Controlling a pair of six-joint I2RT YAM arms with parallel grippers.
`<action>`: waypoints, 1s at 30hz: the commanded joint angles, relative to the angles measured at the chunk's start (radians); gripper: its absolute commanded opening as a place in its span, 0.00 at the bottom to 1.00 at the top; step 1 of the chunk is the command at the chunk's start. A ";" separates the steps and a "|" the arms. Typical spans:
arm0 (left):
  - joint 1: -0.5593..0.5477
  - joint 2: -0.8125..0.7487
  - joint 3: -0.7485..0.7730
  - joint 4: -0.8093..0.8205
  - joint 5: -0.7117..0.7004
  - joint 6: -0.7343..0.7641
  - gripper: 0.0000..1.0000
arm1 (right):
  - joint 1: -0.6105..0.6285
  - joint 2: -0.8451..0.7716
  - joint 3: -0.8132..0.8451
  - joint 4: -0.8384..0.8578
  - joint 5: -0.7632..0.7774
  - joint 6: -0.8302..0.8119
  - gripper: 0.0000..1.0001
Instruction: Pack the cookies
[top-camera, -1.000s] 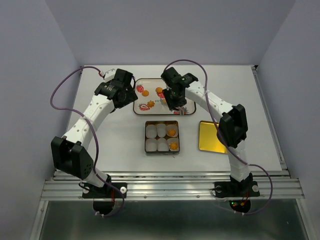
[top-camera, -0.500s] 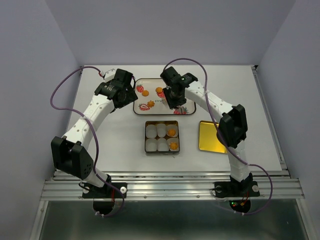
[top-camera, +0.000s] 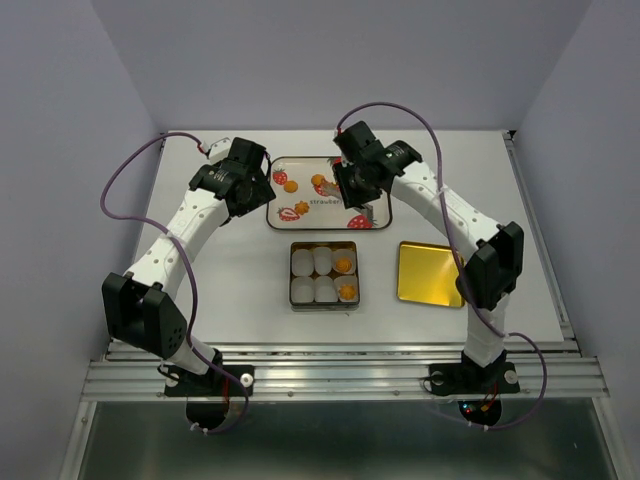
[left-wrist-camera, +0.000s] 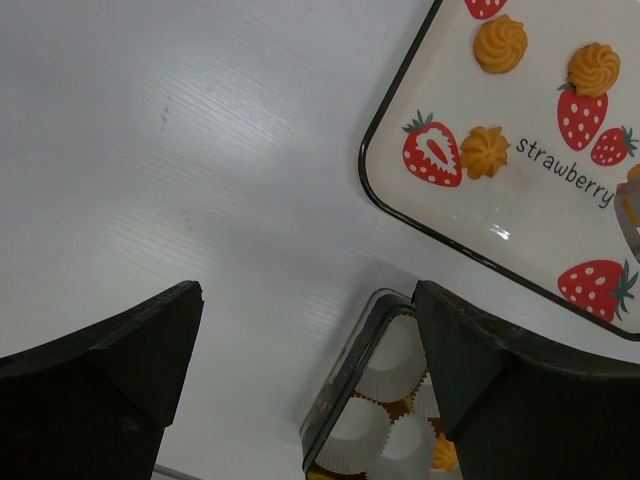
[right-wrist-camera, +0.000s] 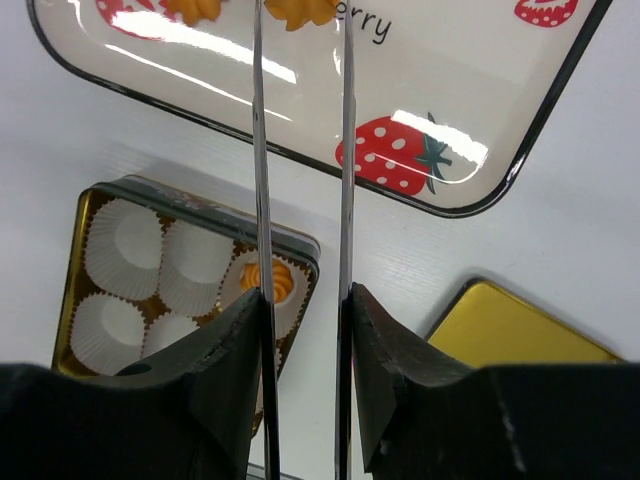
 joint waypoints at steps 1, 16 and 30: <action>-0.002 -0.011 0.033 -0.002 -0.019 0.011 0.99 | 0.006 -0.105 -0.034 0.044 -0.041 0.007 0.40; -0.002 0.039 0.074 -0.009 -0.019 0.008 0.99 | 0.028 -0.290 -0.144 -0.099 -0.298 -0.066 0.40; 0.000 0.032 0.022 0.003 -0.039 -0.017 0.99 | 0.108 -0.385 -0.275 -0.126 -0.387 -0.096 0.41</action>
